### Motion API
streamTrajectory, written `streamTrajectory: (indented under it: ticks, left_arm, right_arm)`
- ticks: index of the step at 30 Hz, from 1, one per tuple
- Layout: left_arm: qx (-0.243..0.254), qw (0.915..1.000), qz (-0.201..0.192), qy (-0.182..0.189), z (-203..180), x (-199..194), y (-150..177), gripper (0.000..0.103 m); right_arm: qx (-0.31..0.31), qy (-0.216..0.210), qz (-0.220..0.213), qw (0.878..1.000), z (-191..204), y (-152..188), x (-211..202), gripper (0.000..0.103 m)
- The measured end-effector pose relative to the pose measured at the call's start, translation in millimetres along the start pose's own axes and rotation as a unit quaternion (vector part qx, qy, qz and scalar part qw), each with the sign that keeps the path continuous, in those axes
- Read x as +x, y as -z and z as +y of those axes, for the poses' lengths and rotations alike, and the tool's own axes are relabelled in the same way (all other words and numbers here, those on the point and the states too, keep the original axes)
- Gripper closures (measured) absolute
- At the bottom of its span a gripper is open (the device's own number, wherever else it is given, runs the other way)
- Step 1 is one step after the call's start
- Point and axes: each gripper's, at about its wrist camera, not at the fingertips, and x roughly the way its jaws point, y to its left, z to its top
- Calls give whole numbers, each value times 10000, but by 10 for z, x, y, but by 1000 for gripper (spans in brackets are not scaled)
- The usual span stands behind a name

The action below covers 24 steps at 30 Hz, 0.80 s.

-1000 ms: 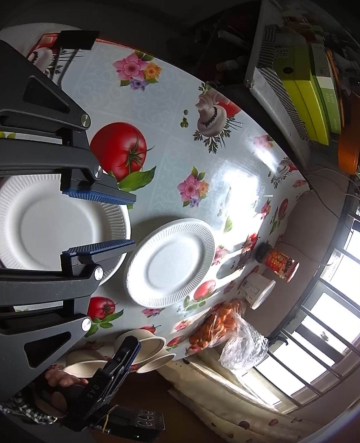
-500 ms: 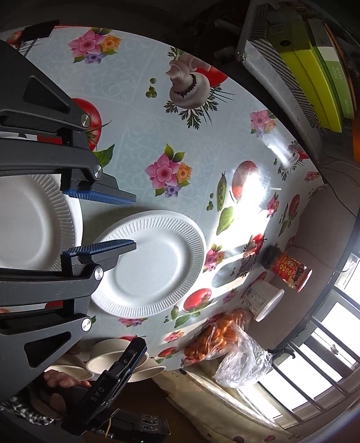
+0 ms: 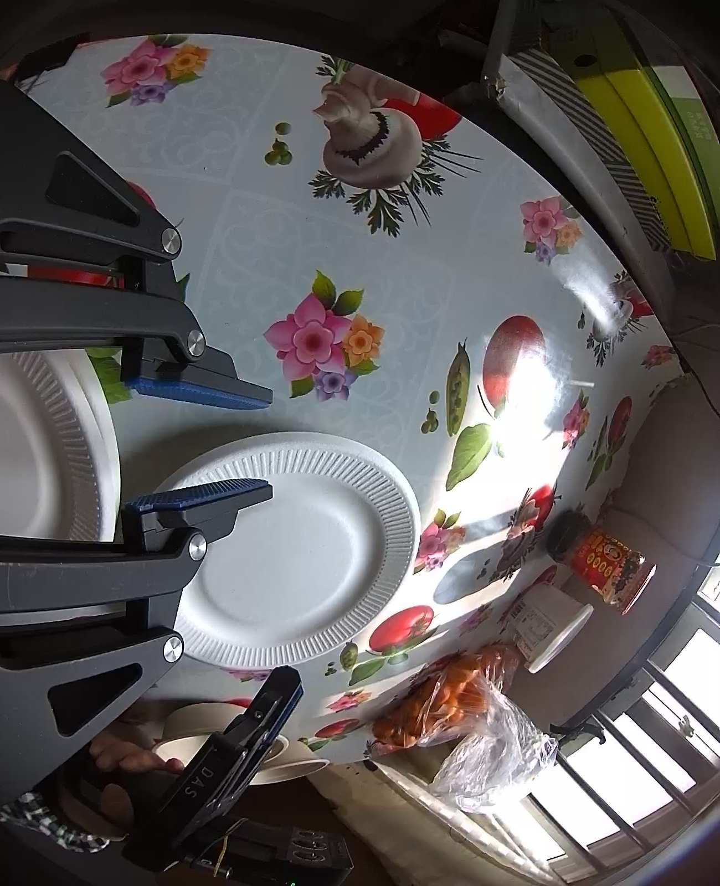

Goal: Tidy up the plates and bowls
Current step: 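Move the left gripper to the rim of the next white plate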

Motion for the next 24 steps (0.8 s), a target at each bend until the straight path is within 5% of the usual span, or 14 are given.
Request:
streamTrajectory:
  ticks: [15,24]
  left_arm:
    - [-59,9996,242,112,13,171,-12,76]
    - [-60,9996,274,104,19,208,-7,76]
  right_arm:
    - [73,-103,203,9997,-36,-19,165,68]
    - [20,-49,236,9997,-28,-5,178,77]
